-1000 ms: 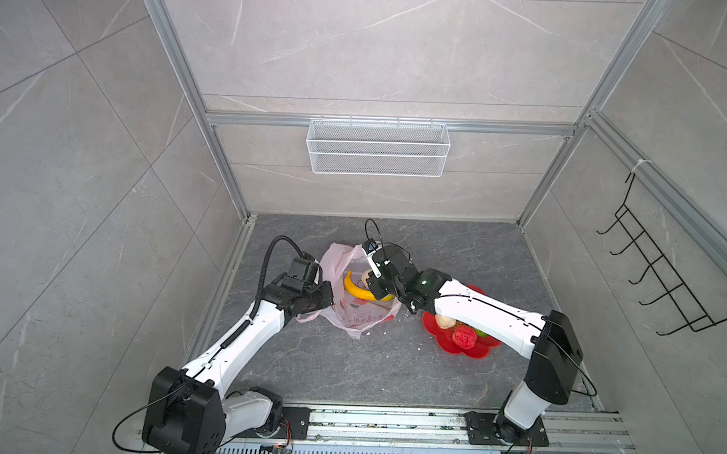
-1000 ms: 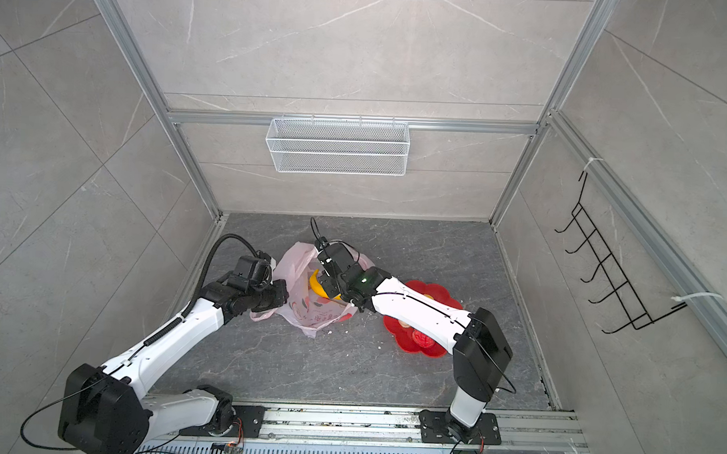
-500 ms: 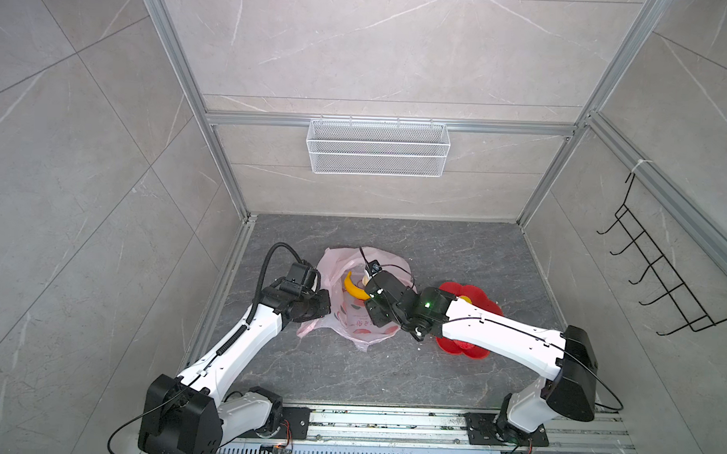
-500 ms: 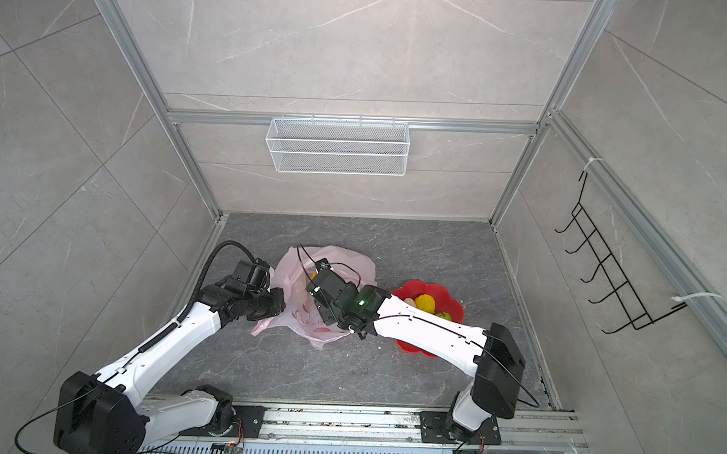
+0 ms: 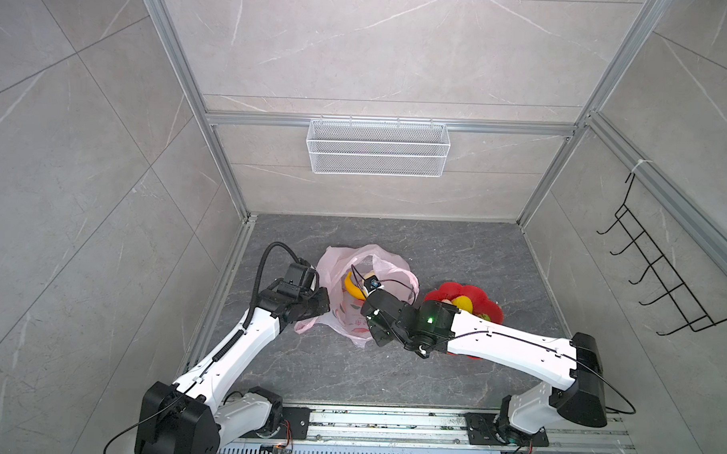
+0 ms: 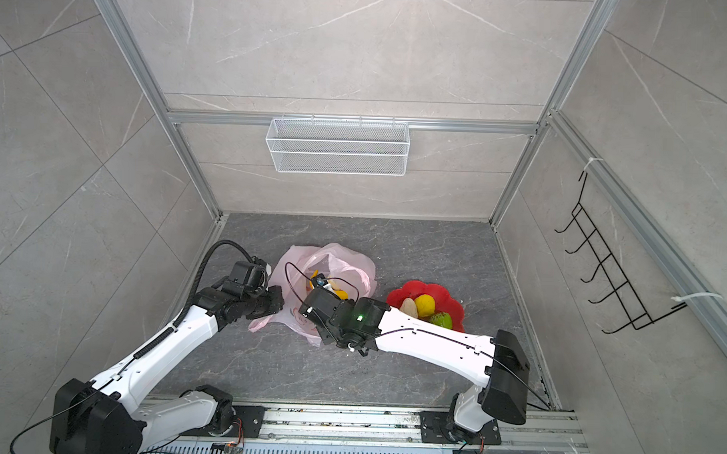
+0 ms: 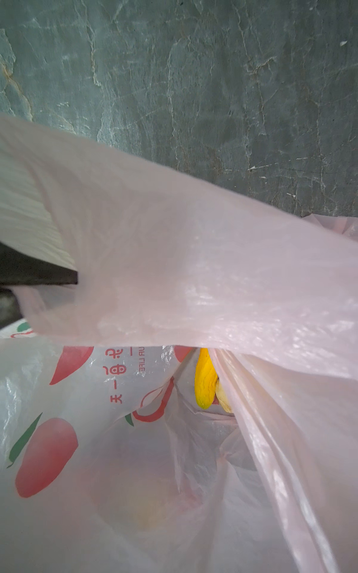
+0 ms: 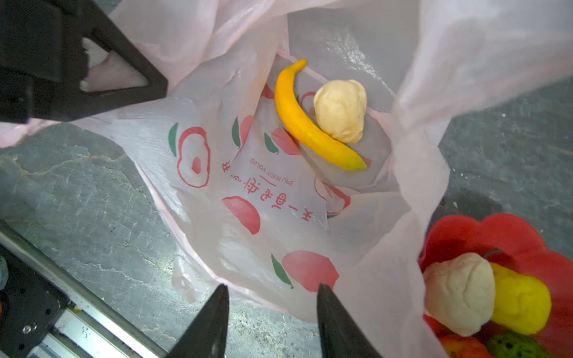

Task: Take the fake fruits out of the plastic bag
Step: 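Lower the right gripper into the bag toward the cream-coloured fruit, then close the right gripper on the cream-coloured fruit inside the bag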

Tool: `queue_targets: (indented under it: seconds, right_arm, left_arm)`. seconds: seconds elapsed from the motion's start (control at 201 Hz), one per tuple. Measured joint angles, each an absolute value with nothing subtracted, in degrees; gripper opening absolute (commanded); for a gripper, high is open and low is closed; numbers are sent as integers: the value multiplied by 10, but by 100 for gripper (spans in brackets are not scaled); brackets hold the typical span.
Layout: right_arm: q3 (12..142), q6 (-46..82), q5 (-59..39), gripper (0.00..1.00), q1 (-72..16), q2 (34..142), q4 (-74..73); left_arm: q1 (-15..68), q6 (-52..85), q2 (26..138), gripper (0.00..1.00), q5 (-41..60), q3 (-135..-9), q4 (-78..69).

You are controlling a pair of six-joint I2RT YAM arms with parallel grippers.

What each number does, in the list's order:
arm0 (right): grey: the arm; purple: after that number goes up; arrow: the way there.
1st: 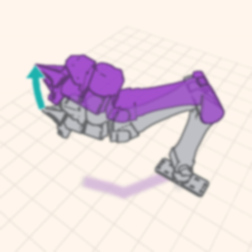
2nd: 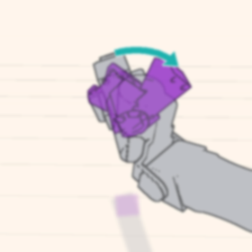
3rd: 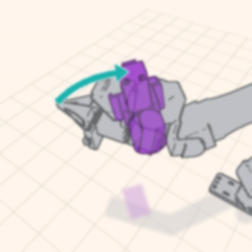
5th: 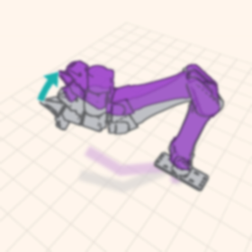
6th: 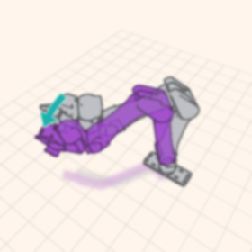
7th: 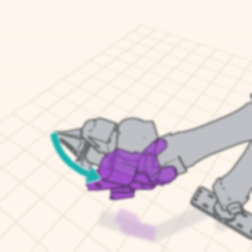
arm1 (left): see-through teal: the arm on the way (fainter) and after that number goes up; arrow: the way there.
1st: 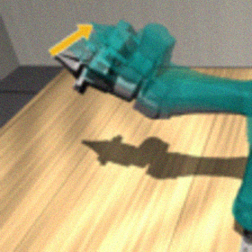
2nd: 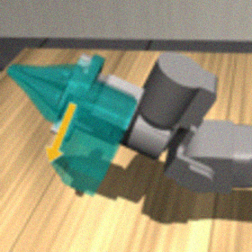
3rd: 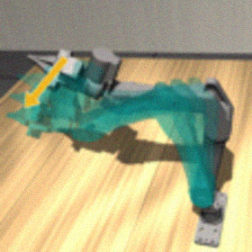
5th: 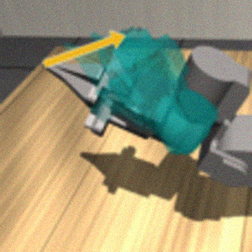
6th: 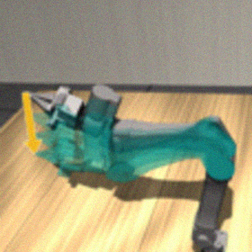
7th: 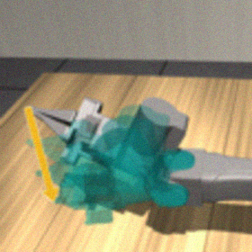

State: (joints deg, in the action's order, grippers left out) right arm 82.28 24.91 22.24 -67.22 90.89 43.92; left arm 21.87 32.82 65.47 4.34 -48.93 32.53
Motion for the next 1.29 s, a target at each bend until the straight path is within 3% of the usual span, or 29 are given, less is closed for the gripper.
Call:
queue_targets:
  seconds: [0.254,0.533,0.717,1.085,1.289]
  right_arm:
    - [947,166,207,38,-663,1024,429]
    - [964,95,155,37,-580,1133,376]
    - [994,97,172,46,-547,1174,360]
    - [1007,198,280,76,-547,1217,340]
    - [1034,245,303,83,-537,1228,349]
  left_arm:
    - [219,328,645,0,44,-471,307]
    - [219,328,625,0,44,-453,303]
    - [219,328,621,0,43,-453,302]
    - [219,328,605,0,46,-453,302]
    - [219,328,594,0,47,-460,304]
